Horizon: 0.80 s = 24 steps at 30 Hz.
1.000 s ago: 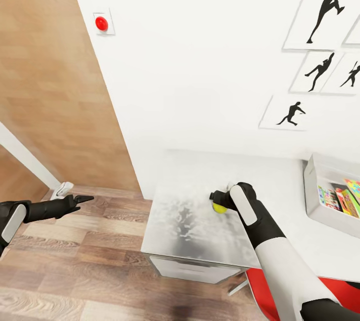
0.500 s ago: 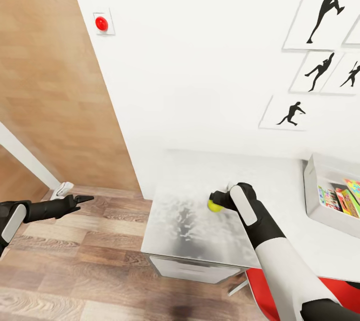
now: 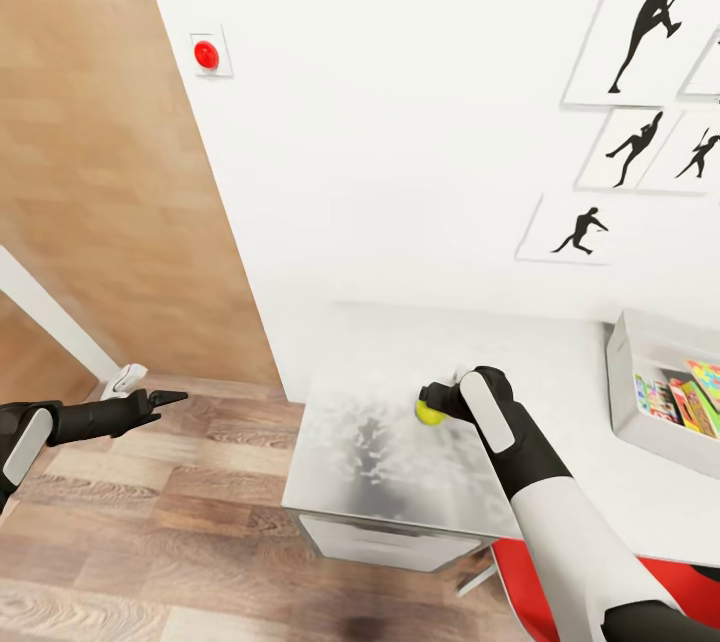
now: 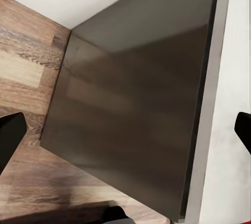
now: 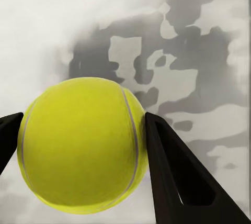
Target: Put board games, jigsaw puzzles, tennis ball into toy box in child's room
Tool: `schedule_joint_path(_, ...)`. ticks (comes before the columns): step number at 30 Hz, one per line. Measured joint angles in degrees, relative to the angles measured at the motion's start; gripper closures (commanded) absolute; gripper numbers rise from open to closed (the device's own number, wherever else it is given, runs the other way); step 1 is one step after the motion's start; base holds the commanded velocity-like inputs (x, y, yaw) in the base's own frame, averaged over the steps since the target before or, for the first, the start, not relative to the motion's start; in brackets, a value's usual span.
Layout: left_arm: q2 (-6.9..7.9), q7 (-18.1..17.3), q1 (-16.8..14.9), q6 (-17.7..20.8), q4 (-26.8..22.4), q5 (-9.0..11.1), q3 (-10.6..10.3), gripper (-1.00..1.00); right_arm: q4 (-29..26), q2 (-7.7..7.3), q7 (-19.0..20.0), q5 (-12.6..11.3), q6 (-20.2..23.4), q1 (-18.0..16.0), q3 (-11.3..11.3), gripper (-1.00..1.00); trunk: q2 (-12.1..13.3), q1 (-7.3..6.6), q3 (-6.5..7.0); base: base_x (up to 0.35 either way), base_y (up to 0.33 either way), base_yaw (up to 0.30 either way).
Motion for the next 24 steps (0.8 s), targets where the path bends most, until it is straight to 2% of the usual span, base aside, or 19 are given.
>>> schedule_joint_path(12,0.0,-0.1,0.0,0.0,0.0,0.1,0.0,-1.0,-0.8,0.0,-0.2,0.0,0.0,0.0,-0.1,1.0,0.0,0.0,1.13,0.0,0.0,0.0)
schedule_joint_path(17,0.0,-0.6,0.0,0.1,0.0,0.1,0.0,-1.0,-6.4,-0.14,-0.3,0.1,1.6,0.4,-0.1,1.0,0.0,0.0,1.6,0.0,0.0,0.0)
schedule_joint_path(20,0.0,-0.8,0.0,0.1,0.0,0.3,0.0,-1.0,-9.8,-1.41,-0.3,0.0,4.2,0.5,-0.2,1.0,0.0,0.0,1.89,0.0,0.0,0.0)
schedule_joint_path(22,0.0,-0.9,0.0,0.1,-0.1,0.4,0.0,-1.0,-11.6,-2.06,-0.3,-0.2,5.2,0.6,-1.1,1.0,0.0,0.0,2.08,0.0,0.0,0.0)
schedule_joint_path(24,0.0,-1.1,0.0,0.1,-0.1,0.6,0.1,-1.0,-13.8,-2.36,-0.3,-0.3,7.8,0.6,-3.1,1.0,0.0,0.0,2.27,0.0,0.0,0.0)
